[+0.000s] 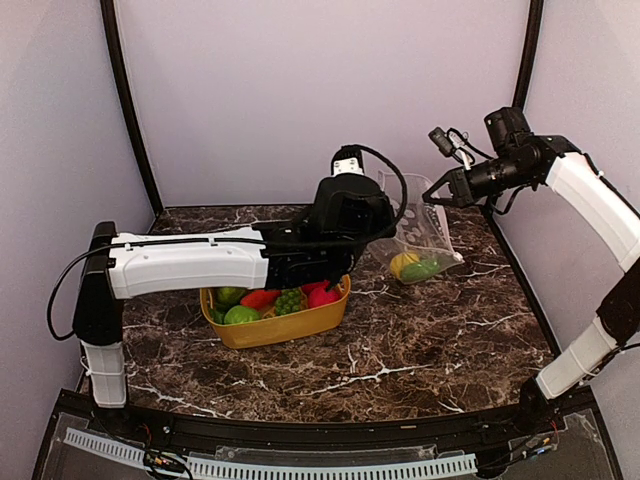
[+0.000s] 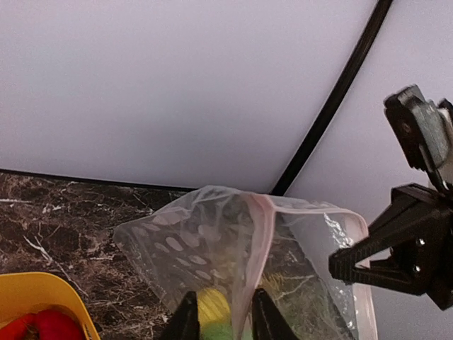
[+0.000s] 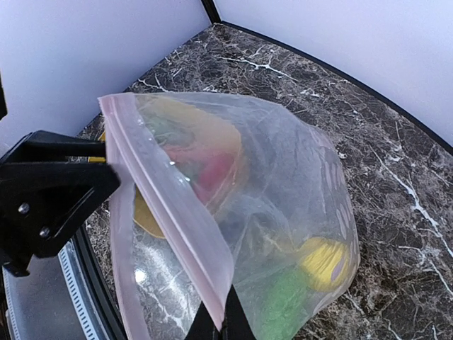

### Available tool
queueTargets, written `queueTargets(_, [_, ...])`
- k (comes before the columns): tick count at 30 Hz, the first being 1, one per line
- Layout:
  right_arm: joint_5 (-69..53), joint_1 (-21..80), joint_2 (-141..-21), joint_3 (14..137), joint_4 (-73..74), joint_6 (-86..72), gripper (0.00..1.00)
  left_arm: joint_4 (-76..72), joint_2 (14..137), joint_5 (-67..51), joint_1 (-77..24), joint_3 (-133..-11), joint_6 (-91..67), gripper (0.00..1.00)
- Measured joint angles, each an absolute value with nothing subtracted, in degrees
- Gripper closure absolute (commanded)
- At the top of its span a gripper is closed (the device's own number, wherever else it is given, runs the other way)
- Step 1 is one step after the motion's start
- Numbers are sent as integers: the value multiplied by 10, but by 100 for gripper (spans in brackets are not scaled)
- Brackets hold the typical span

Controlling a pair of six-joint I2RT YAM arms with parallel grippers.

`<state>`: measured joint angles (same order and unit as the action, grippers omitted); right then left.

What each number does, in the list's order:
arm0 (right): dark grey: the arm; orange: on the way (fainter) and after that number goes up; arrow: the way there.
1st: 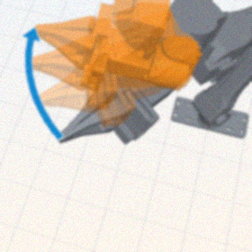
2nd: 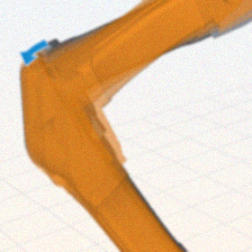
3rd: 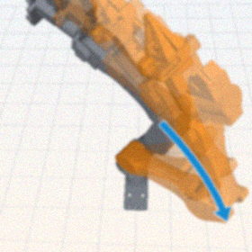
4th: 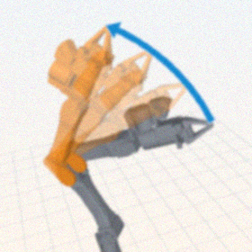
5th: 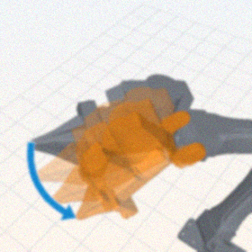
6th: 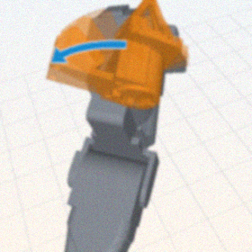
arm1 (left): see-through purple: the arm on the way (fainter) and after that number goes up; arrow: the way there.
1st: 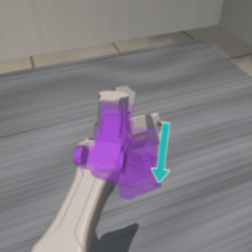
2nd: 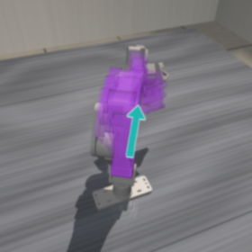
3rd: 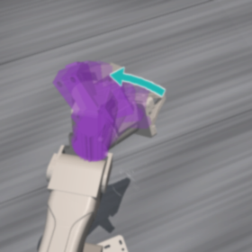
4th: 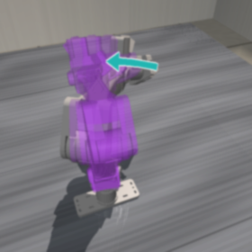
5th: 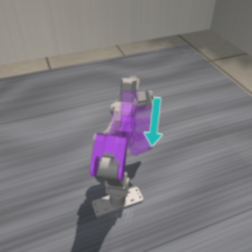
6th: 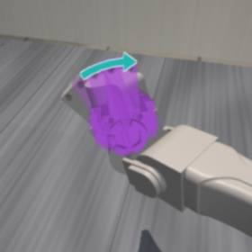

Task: Place the food in the zip-top bag and seal the zipper
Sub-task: Adjust the zipper food storage bag at the center of the board.

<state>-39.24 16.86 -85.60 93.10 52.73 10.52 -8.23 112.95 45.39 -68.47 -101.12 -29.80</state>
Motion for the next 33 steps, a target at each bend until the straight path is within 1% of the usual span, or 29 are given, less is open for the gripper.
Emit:
queueTargets(4, [-384,169,-860,932,528,108,100,-66,1142,413,-659,-1019,-328,84])
queueTargets(11, [-362,169,-908,989,531,115,100,-42,1201,345,-650,-1105,-339,85])
queueTargets(12, [-360,169,-911,997,532,115,100,-41,1206,338,-648,-1114,-339,88])
queueTargets(13, [-356,169,-914,1007,534,116,100,-37,1214,332,-647,-1127,-339,96])
queueTargets(16, [-340,169,-919,1034,540,120,100,-31,1230,317,-643,-1156,-338,99])
queueTargets(19, [-286,169,-924,1073,545,128,100,-32,1245,307,-640,-1187,-327,99])
queueTargets(24, [-145,169,-906,1100,505,148,100,-76,1257,295,-636,-1215,-273,99])
queueTargets(28, [-119,169,-871,1071,473,159,100,-90,1257,295,-635,-1219,-269,99])
queueTargets(29, [-121,169,-863,1056,468,159,100,-89,1257,293,-635,-1215,-274,98])
queueTargets(31, [-133,171,-851,1014,458,158,100,-88,1257,289,-635,-1201,-291,84])
queueTargets(32, [-140,171,-850,994,457,157,100,-84,1257,284,-635,-1190,-300,72])
queueTargets(33, [-149,172,-852,971,455,156,100,-77,1257,278,-635,-1179,-310,67])
